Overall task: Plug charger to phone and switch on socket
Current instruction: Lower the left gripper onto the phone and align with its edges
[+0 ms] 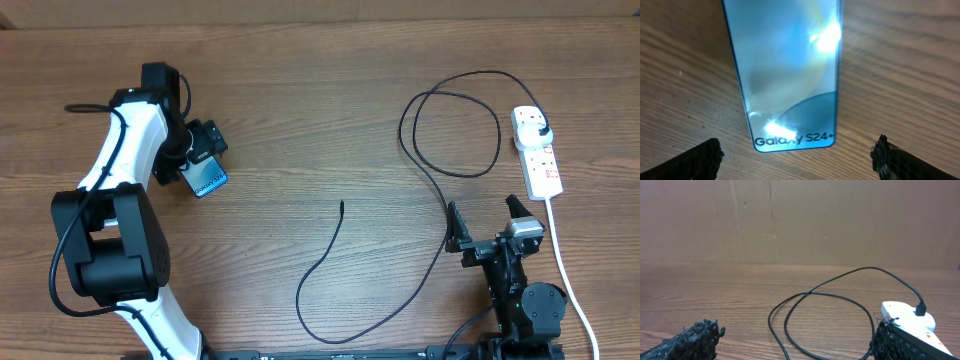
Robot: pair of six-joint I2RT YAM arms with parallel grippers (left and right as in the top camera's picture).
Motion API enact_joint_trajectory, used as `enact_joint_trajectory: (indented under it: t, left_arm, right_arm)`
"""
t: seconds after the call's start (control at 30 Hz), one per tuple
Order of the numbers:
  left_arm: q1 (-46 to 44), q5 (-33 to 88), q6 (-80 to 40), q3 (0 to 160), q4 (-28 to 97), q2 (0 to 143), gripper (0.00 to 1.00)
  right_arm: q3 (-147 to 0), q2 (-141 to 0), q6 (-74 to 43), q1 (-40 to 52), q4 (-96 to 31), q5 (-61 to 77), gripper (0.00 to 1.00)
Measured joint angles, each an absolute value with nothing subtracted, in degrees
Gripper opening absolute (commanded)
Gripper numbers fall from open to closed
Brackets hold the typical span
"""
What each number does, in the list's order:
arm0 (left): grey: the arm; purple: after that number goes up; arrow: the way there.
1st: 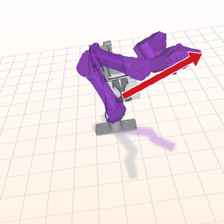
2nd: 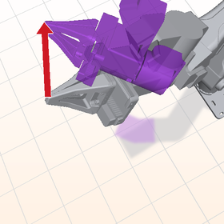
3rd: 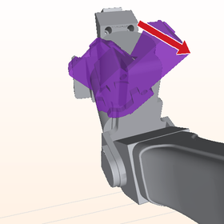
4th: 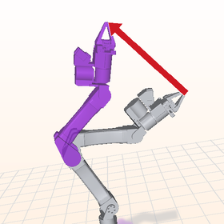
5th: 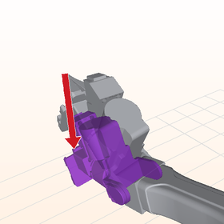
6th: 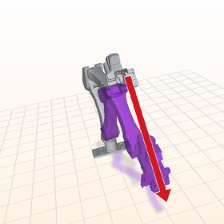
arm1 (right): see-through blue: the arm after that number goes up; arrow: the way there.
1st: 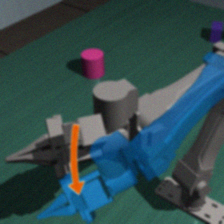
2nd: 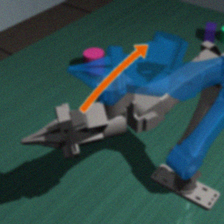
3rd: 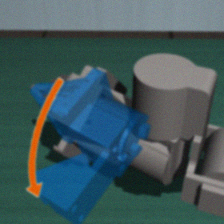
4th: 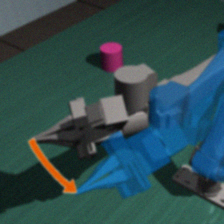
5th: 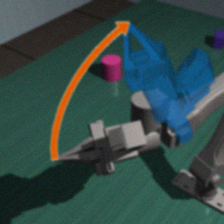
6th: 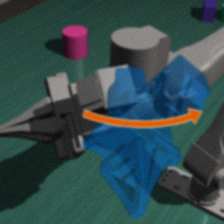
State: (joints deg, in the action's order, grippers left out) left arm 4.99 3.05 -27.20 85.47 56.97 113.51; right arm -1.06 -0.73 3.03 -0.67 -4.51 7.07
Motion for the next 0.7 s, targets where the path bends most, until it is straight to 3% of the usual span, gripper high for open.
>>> enact_joint_trajectory:
  t: [0.7]
  left_arm:
    - [5.1,-2.3,-35.7,84.6,51.2,113.5,1.0]
  right_arm:
    - [-1.1,-0.7,3.0,-0.6,-4.5,7.1,1.0]
